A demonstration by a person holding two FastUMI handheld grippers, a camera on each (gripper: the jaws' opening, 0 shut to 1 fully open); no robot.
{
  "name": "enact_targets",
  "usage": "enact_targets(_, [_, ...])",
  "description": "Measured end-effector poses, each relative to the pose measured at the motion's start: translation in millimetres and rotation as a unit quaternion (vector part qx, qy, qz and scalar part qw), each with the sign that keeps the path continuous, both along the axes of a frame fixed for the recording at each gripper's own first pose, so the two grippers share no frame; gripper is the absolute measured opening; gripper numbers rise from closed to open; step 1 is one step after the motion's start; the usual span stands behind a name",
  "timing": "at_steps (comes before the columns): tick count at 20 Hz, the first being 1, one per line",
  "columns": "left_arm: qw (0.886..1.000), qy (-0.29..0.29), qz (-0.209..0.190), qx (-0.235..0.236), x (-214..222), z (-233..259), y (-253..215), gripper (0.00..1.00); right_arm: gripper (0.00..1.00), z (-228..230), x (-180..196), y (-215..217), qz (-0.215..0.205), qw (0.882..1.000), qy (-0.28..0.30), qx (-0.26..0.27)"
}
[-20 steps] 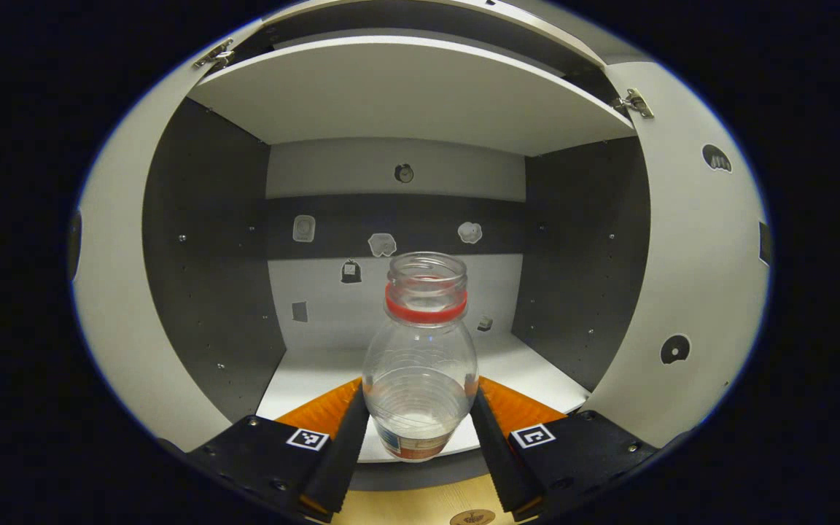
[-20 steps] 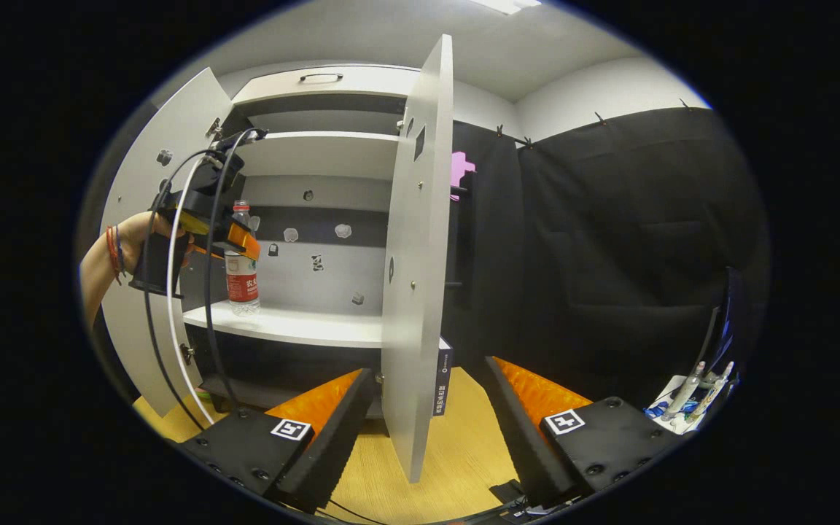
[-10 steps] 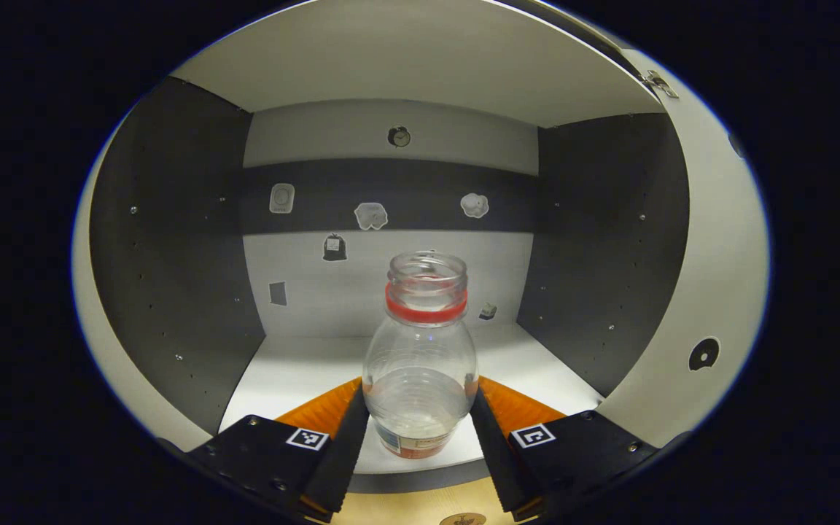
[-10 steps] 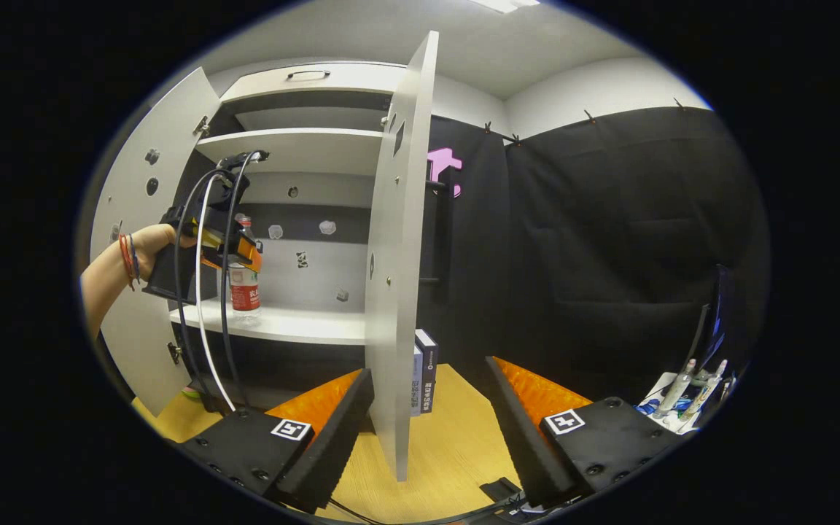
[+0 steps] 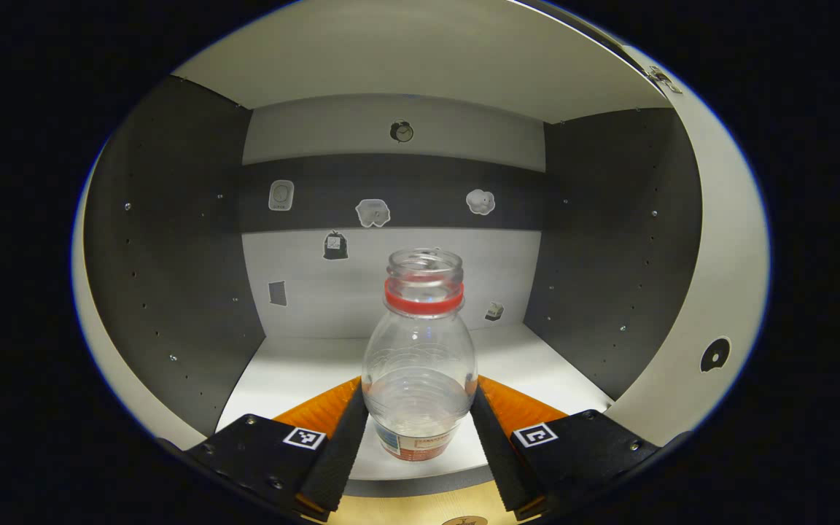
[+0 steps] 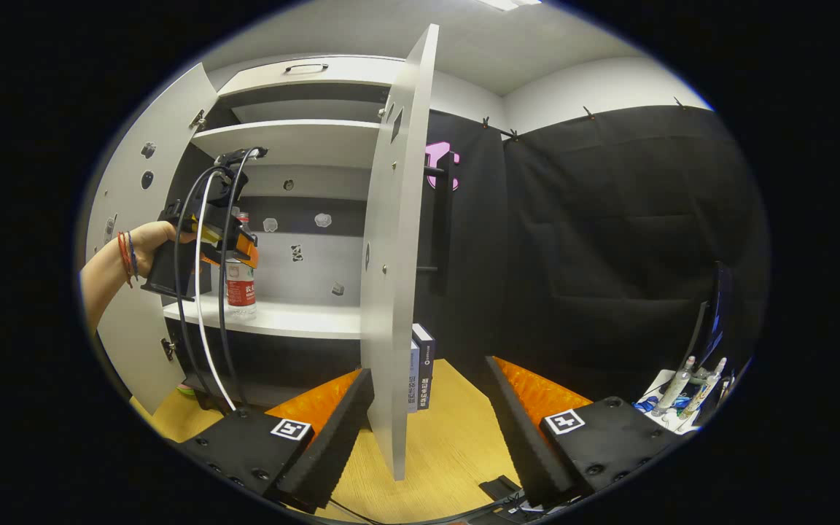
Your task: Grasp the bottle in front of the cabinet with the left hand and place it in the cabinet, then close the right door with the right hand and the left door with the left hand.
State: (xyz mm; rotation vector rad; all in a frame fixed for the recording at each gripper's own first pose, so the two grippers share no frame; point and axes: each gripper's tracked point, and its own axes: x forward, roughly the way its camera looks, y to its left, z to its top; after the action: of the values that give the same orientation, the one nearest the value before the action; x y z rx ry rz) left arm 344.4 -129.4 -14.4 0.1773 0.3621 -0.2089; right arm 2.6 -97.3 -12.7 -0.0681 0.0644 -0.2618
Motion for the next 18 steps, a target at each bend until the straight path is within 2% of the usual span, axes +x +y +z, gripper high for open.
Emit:
enact_targets(4, [1.0,-0.004,-0.002,-0.008,1,1,0,0.79,1.0,-1,4,2,0.0,1.0,0.002,0.003])
enact_targets(6, [1.0,-0.012,0.001,-0.009,1,4,2,0.83,1.0,-2,5,3,0.002,1.0,0.005,0.003])
enact_targets(7, [1.0,-0.017,0.004,-0.008,-1,6,4,0.9,1.0,-2,6,4,0.003,1.0,0.005,0.002])
enact_targets(8, [1.0,-0.024,0.007,-0.009,-2,9,6,0.92,1.0,-1,7,4,0.003,1.0,0.004,0.001])
enact_targets(18, [0.997,-0.081,0.012,-0.008,-24,41,13,0.92,1.0,9,7,-16,-0.014,1.0,-0.011,-0.002])
